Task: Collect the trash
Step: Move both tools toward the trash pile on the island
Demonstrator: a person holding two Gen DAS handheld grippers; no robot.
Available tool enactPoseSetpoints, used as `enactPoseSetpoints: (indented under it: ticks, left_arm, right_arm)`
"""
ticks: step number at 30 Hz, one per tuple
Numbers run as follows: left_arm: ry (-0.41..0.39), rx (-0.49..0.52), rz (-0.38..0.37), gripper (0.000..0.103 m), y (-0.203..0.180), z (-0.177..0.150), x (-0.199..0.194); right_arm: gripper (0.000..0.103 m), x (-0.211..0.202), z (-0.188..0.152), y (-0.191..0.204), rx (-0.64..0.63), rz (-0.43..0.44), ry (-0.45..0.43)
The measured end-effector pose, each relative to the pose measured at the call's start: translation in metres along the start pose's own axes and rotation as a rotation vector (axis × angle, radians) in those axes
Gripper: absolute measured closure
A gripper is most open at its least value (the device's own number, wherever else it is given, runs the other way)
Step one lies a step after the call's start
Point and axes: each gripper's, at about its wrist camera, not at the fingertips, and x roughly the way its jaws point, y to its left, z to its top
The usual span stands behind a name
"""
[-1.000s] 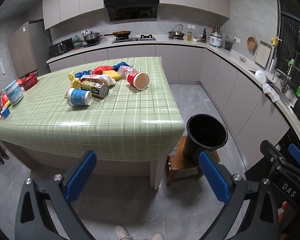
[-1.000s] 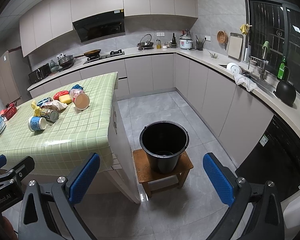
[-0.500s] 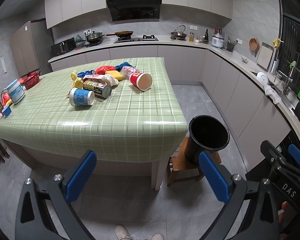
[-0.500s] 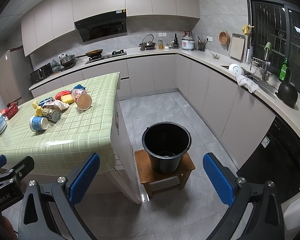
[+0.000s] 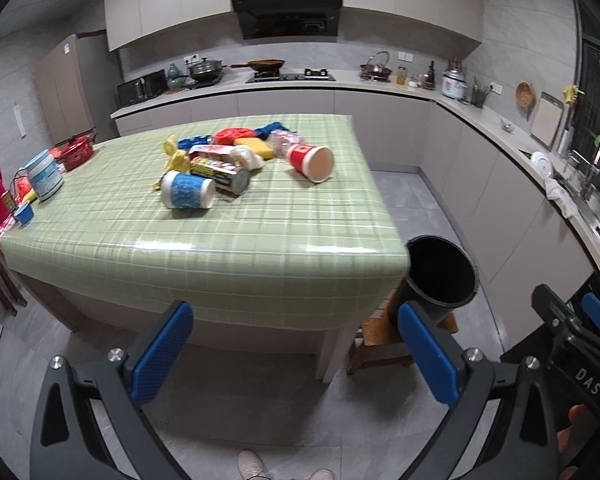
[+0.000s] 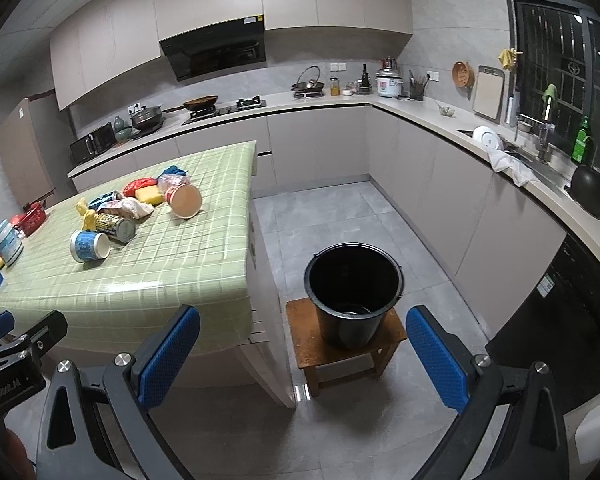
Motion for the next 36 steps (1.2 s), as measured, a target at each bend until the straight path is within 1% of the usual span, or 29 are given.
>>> enactPoseSetpoints:
  ticks: [2, 10, 15, 22, 25, 31, 36]
  left_arm:
    - [0.006, -0.018, 0.014, 0.000, 0.011, 0.002, 0.005]
    - [0.032, -0.091, 0.082, 0.000, 0.076, 0.018, 0.035]
    - [0.047, -0.103, 0.102, 0.000, 0.112, 0.030, 0.056]
    - [0.042, -0.102, 0.117, 0.000, 0.169, 0.055, 0.084]
    - [0.038, -0.105, 0.120, 0.000, 0.191, 0.066, 0.098]
    - [0.052, -0.103, 0.136, 0.000, 0.220, 0.089, 0.128]
    - [0.059, -0.139, 0.151, 0.000, 0.237, 0.112, 0.157]
  right_arm:
    - [0.000, 0.004, 0.000, 0.009, -0.006, 0.009, 0.002]
    - [0.000, 0.026, 0.008, 0.055, -0.021, 0.039, 0.015]
    - [0.000, 0.040, 0.016, 0.089, -0.017, 0.042, 0.021]
    - [0.000, 0.062, 0.029, 0.148, -0.015, 0.034, 0.021]
    - [0.000, 0.071, 0.033, 0.166, -0.007, 0.036, 0.021]
    - [0.000, 0.101, 0.049, 0.202, -0.017, 0.039, 0.035]
    - [0.000, 0.135, 0.072, 0.222, -0.041, 0.088, 0.035]
